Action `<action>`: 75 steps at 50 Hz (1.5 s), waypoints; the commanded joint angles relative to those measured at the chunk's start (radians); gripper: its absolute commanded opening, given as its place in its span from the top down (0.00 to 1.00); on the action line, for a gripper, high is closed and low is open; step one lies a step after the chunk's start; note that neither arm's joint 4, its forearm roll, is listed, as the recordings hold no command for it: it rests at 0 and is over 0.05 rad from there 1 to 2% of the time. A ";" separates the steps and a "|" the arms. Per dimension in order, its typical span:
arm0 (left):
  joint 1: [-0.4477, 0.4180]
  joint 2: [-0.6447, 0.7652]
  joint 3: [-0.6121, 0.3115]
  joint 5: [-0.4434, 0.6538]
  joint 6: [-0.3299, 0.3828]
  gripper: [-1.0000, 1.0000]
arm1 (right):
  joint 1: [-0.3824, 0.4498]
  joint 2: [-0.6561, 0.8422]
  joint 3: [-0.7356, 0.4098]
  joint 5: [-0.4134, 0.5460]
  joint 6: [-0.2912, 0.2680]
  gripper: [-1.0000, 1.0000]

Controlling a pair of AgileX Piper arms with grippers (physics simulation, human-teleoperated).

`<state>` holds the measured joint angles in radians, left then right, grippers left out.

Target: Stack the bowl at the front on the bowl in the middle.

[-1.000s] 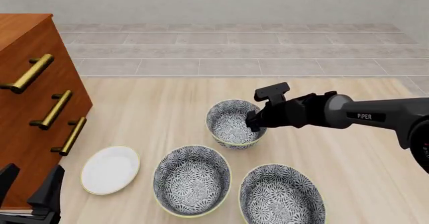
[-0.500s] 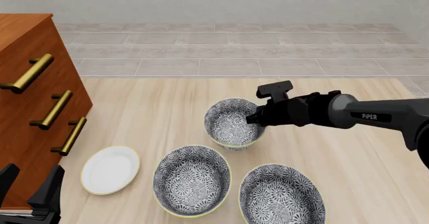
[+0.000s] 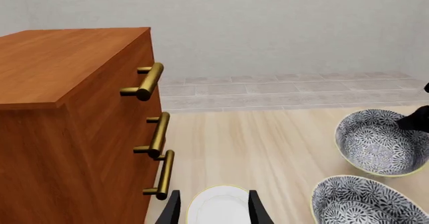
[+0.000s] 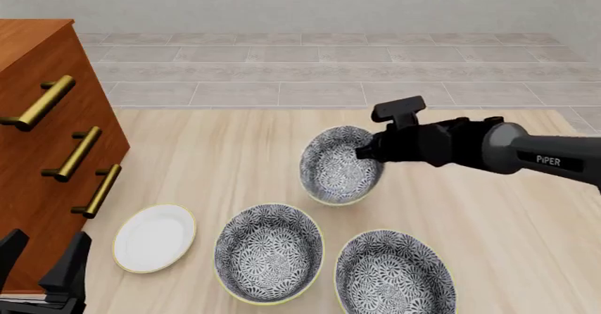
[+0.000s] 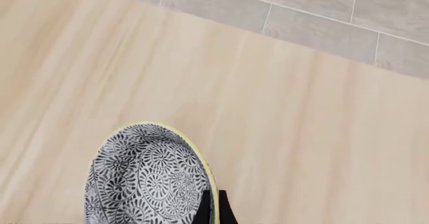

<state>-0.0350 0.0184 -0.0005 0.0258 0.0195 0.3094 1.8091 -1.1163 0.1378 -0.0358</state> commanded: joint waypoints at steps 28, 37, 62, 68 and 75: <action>-0.001 -0.001 0.000 0.006 0.004 0.00 | 0.114 -0.380 0.048 0.116 0.121 1.00; -0.002 0.006 0.000 0.005 0.010 0.00 | 0.182 -0.462 0.074 0.142 0.163 1.00; -0.002 0.006 0.000 0.010 0.010 0.00 | 0.347 -0.569 0.169 0.146 0.220 1.00; -0.010 0.016 0.000 0.005 0.010 0.00 | 0.383 -0.581 0.193 0.139 0.230 1.00; -0.010 0.009 0.000 0.013 0.011 0.00 | 0.409 -0.589 0.206 0.134 0.247 1.00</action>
<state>-0.0417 0.0282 -0.0002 0.0351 0.0305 0.6736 1.2422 -0.9316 0.2801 0.1892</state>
